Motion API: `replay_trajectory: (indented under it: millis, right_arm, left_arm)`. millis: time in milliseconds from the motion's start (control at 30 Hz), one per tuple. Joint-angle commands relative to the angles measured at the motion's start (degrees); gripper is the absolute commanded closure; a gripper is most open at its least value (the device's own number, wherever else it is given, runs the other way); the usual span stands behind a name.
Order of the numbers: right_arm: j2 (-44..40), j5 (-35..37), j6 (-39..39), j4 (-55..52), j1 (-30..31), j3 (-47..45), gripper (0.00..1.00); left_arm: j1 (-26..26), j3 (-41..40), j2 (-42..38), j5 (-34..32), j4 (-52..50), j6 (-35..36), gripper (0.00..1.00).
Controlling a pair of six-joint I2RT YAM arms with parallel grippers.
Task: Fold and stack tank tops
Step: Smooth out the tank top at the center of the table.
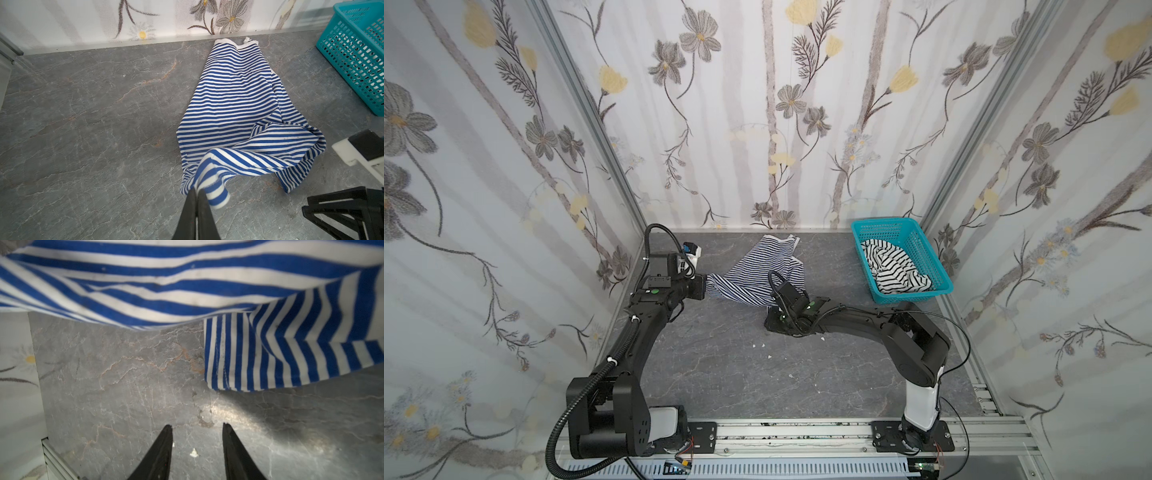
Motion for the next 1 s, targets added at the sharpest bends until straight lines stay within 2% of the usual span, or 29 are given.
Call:
replay_trajectory:
  millis: [0,367,567,800,967]
  right_arm:
    - [2.2,1.8,5.4,0.8,0.5,2.6,0.58]
    - [5.4,7.3,3.0,-3.5,0.9,8.9,0.59]
    - [7.3,8.4,0.9,-5.9,0.0,8.9,0.60]
    - [0.2,9.7,-1.4,-6.2,-0.3,-3.6,0.60]
    - [-5.3,11.1,-3.8,-6.8,-2.9,-12.8,0.59]
  left_arm:
    - [0.1,-0.3,-0.3,0.4,2.6,-0.3,1.00]
    - [0.0,-0.7,0.9,1.5,3.9,-1.0,1.00]
    - [-0.1,-0.6,1.1,1.4,4.0,-1.4,1.00]
    - [0.0,-1.2,0.5,0.4,4.0,-0.6,1.00]
    - [0.0,-1.9,0.1,0.3,4.0,-0.6,1.00]
